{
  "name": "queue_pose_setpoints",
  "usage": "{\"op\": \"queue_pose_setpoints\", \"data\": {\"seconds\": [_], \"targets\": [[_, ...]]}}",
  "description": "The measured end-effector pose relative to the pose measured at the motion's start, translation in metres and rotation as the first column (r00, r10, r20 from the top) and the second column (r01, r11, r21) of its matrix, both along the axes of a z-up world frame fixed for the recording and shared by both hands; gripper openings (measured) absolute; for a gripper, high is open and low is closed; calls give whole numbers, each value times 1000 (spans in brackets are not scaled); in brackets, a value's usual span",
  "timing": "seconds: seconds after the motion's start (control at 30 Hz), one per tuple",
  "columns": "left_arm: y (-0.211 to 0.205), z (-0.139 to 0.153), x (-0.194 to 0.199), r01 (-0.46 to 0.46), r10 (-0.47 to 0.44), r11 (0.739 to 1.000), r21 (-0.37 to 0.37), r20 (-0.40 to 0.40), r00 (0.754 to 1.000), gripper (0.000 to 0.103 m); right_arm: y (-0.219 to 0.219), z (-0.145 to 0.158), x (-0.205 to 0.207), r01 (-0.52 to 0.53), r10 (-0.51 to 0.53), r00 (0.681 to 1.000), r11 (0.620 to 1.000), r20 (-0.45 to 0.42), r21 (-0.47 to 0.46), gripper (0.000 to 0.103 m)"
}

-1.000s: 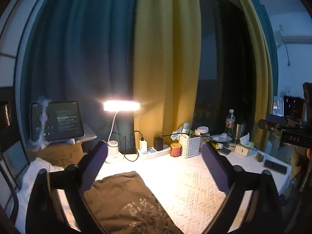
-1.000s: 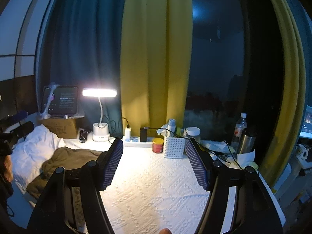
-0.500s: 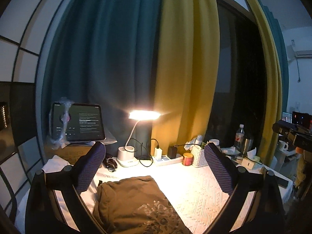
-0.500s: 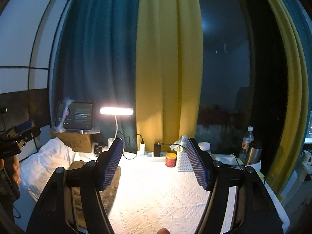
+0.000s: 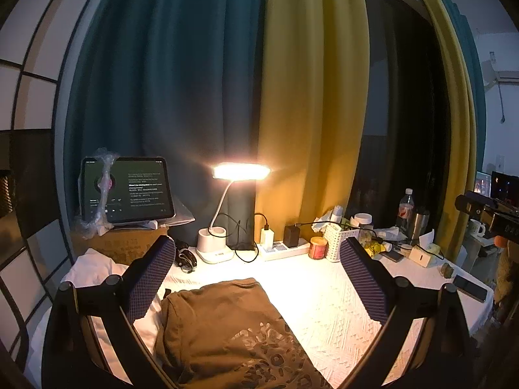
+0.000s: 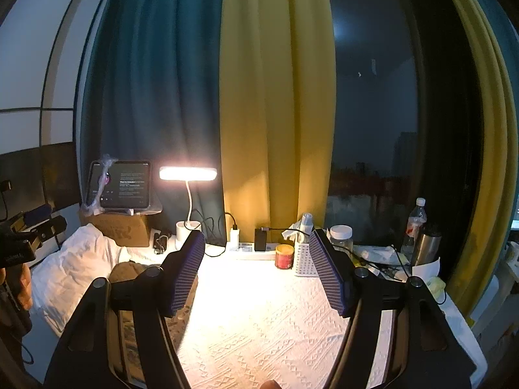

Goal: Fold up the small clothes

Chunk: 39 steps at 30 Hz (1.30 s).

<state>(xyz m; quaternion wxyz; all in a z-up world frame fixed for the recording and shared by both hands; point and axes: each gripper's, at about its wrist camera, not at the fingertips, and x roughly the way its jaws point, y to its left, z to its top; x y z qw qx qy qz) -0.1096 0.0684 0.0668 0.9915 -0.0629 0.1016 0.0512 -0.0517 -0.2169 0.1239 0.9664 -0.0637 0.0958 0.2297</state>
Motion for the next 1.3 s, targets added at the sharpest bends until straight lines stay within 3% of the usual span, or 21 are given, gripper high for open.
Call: {"op": "queue_pose_setpoints", "data": {"seconds": [1.3], "targets": [[2,-6,12,-9,9,1000,4,-19,1000,100,3,-15,21,-9,9,999,1000,-32,-17,70]]}}
